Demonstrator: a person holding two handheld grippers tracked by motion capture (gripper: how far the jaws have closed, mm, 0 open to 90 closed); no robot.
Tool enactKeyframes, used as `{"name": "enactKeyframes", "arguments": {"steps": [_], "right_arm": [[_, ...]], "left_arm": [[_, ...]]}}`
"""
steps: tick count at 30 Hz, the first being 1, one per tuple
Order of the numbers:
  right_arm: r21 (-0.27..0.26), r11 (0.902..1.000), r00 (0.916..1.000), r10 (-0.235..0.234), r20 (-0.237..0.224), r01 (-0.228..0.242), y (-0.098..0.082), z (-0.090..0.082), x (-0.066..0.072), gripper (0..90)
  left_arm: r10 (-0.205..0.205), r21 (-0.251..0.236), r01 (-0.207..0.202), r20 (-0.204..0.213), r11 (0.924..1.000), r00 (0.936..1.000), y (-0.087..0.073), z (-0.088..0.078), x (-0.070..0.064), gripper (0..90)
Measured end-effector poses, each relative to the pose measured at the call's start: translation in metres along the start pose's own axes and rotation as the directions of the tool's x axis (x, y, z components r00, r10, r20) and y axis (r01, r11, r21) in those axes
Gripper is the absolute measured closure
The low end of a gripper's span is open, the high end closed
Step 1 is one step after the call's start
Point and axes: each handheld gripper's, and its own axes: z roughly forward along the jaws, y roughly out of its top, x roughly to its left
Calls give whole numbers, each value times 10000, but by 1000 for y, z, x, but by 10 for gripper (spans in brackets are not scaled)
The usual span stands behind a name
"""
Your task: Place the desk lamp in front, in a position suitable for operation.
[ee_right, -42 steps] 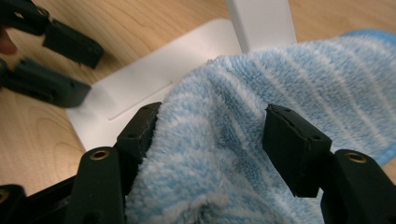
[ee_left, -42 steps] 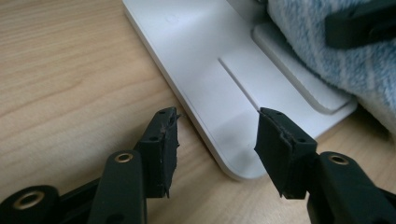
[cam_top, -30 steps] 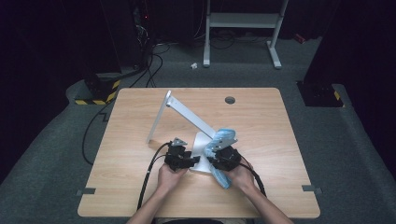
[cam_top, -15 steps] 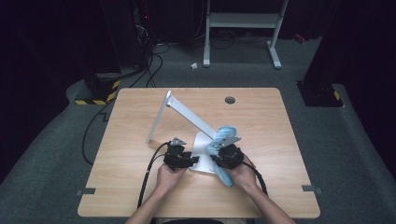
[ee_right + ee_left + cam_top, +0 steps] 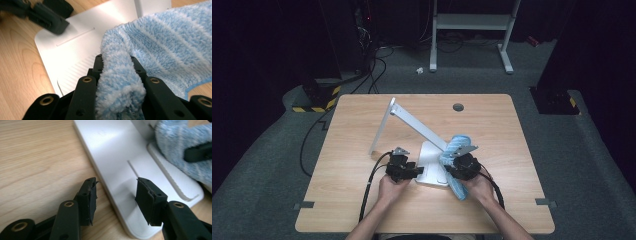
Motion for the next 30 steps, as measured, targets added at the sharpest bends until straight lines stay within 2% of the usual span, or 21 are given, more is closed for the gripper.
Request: {"name": "enactKeyframes", "arguments": {"steps": [2,7,10,11,13,15,17,19,21,22,25,26,28,30], "right_arm": [[25,9995,9994,-327,139,327,1,1,8,723],[-59,9953,9947,-964,-364,962,13,10,33,722],[-92,9865,9825,-1635,-888,1633,19,19,55,721],[-77,9818,9772,-1897,-956,1898,21,22,62,719],[-176,9770,9709,-2132,-1086,2126,23,26,71,718],[-232,9750,9665,-2222,-1288,2211,24,26,69,718],[-256,9785,9670,-2063,-1496,2048,19,22,62,719],[-268,9794,9694,-2019,-1395,2002,13,16,55,719],[-327,9826,9738,-1858,-1312,1830,4,6,46,719],[-365,9840,9781,-1774,-1090,1744,-1,0,41,718],[-473,9946,9923,-964,-778,929,-15,-12,21,718],[-491,9953,9938,-862,-705,829,-17,-13,18,718],[-510,9960,9949,-764,-663,731,-18,-13,18,716],[-446,9928,9918,-1136,-578,1112,-13,-9,30,715]], "left_arm": [[-221,-112,221,-17,9997,9998,0,1,3,516],[-429,-183,434,247,9989,9988,1,4,5,543],[-426,-222,430,198,9988,9989,2,5,5,536],[-411,-228,415,183,9989,9990,2,5,5,533],[-444,-261,448,141,9987,9989,2,5,5,529],[-398,-288,400,88,9988,9992,2,4,6,525],[-310,-303,310,-3,9991,9995,2,4,6,519],[-324,-290,324,20,9991,9995,2,4,6,519],[-281,-268,283,58,9992,9996,1,4,5,518],[-280,-276,282,55,9992,9996,1,4,5,518],[-251,-242,253,69,9994,9997,1,4,5,519],[-250,-239,252,74,9994,9997,1,4,5,518],[-253,-261,254,36,9993,9997,1,4,4,517],[-271,-267,271,23,9993,9996,1,4,4,518]]}}
